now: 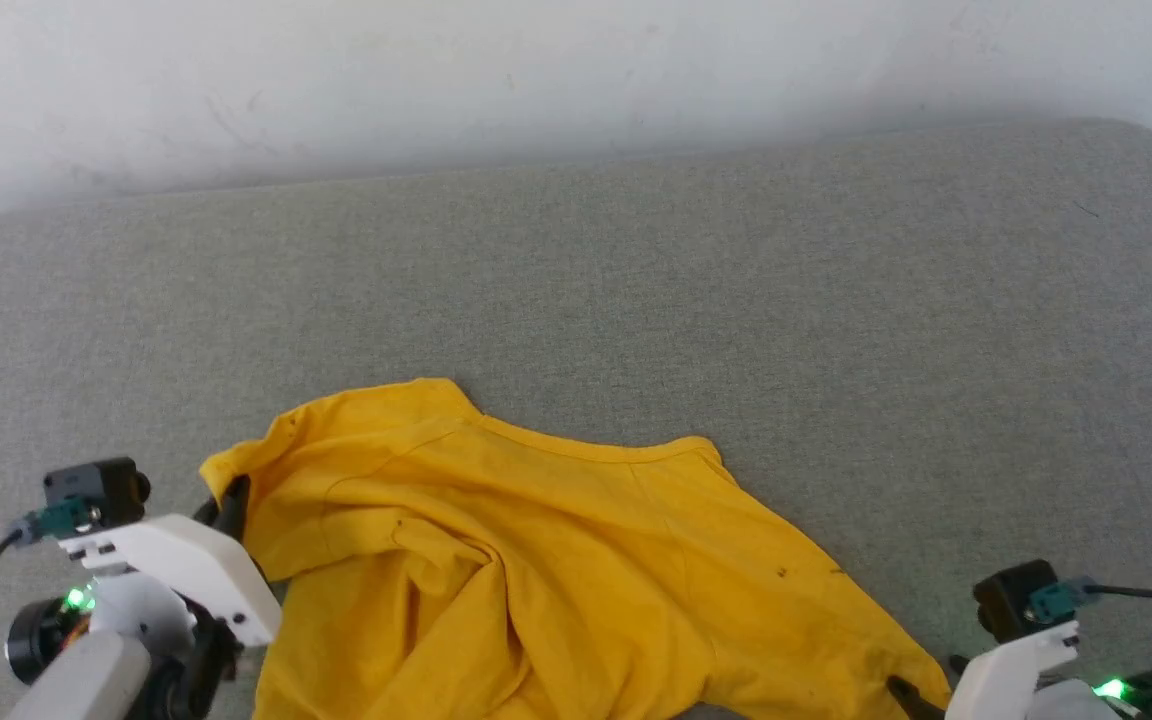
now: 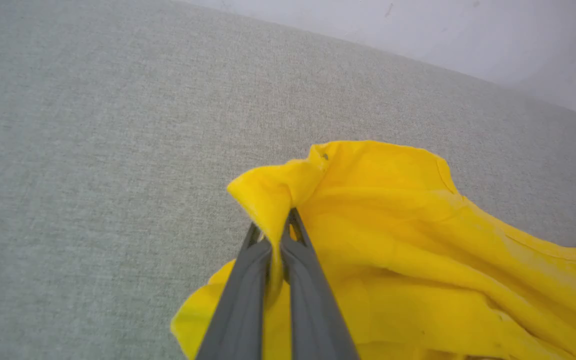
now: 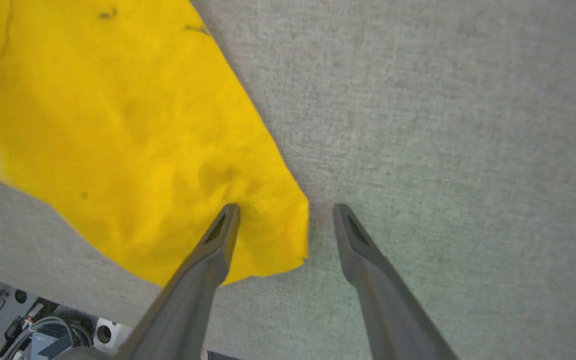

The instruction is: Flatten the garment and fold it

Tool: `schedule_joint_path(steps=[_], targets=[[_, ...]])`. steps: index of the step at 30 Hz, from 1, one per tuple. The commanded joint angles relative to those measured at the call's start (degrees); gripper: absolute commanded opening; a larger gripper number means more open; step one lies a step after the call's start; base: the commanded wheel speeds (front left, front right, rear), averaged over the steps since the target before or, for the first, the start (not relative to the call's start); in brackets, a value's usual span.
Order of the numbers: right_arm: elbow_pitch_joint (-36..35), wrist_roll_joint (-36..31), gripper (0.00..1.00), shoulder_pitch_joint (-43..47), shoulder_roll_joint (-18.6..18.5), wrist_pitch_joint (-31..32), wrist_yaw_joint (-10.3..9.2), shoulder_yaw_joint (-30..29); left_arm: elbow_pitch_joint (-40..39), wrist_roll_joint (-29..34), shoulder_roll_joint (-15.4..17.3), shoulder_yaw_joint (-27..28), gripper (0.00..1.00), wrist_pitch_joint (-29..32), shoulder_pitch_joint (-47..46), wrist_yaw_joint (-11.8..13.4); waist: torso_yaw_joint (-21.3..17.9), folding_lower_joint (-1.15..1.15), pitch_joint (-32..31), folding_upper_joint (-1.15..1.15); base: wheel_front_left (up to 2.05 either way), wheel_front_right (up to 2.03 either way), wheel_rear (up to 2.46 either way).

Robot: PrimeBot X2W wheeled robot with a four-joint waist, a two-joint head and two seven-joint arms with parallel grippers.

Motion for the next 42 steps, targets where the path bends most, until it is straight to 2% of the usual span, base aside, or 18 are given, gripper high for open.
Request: schedule_joint_path(steps=[1,6,7,8,9,14,20,23,25,28,34,38,39,42], targets=[[1.4,-0.3,1.00,-1.7,-0.4,0.2,-0.04,0.7,-1.3,0.2,0.0,0.4,0.00,-0.5,1.3,0.8,0.1,0.00,0.1,0.00,0.00,0.00,0.00],[10.1,2.8,1.00,-5.3,-0.6,2.1,-0.04,5.0,-7.2,0.3,0.6,0.7,0.00,-1.1,4.2,2.9,1.2,0.00,0.4,0.00,0.00,0.00,0.00],[11.5,3.7,0.44,-5.7,-0.6,3.0,-0.04,6.0,-8.0,0.3,0.6,0.7,0.00,-1.0,4.5,3.1,1.5,0.00,0.4,0.00,0.00,0.00,0.00],[12.6,4.5,0.15,-6.1,-0.8,3.6,-0.04,7.0,-8.6,0.3,0.6,0.7,0.00,-1.0,4.6,3.2,1.7,0.00,0.4,0.00,0.00,0.00,0.00],[13.4,5.4,0.00,-6.3,-0.7,4.2,-0.04,7.7,-9.0,0.3,0.7,0.7,0.00,-0.9,4.8,3.3,1.9,0.00,0.3,0.00,0.00,0.00,0.00],[12.8,7.3,0.00,-7.9,-1.9,4.1,-0.04,9.0,-10.8,0.6,1.6,0.9,0.00,-1.1,5.3,3.7,2.1,0.00,-0.6,0.00,0.00,0.00,0.00],[2.3,1.6,0.00,-14.0,-6.1,-3.0,-0.04,1.3,-14.2,3.9,6.8,3.6,0.00,-1.7,1.0,4.3,1.9,0.00,-2.2,0.00,0.00,0.00,0.00],[-0.2,-1.3,0.00,-18.4,-7.1,-5.1,-0.04,-2.2,-14.2,5.2,9.1,4.8,0.00,-0.9,-3.5,4.2,1.8,0.00,-2.3,0.00,0.00,0.00,0.00],[0.0,-2.2,0.00,-22.4,-7.7,-6.3,-0.04,-3.6,-13.2,5.9,10.3,5.2,0.00,0.2,-7.5,3.1,1.7,0.00,-2.0,0.00,0.00,0.00,0.00],[2.7,-2.6,0.00,-30.2,-8.2,-9.1,-0.04,-4.9,-10.0,6.9,10.8,4.7,0.00,1.6,-14.9,0.5,1.5,0.00,-0.4,0.00,0.00,0.00,0.00],[13.0,-3.3,0.00,-50.0,-8.6,-17.1,-0.04,-3.5,1.6,8.9,8.3,4.4,0.00,1.3,-32.7,-4.9,0.6,0.00,4.7,0.00,0.00,0.00,0.00],[19.7,-5.4,0.00,-63.8,-9.0,-24.1,-0.04,-2.8,9.4,11.7,6.5,4.5,0.00,-1.6,-45.3,-7.2,0.1,0.00,8.9,0.00,0.00,0.00,0.00],[19.7,-5.4,0.00,-63.8,-9.0,-24.1,-0.04,-2.8,9.4,11.7,6.5,4.5,0.00,-1.6,-45.3,-7.2,0.1,0.00,8.9,0.00,0.00,0.00,0.00],[24.2,-7.5,0.00,-73.3,-8.7,-29.7,-0.04,-2.3,14.3,13.9,5.3,4.7,0.00,-5.0,-53.8,-8.2,-0.1,0.00,11.6,0.00,0.00,0.00,0.00]])
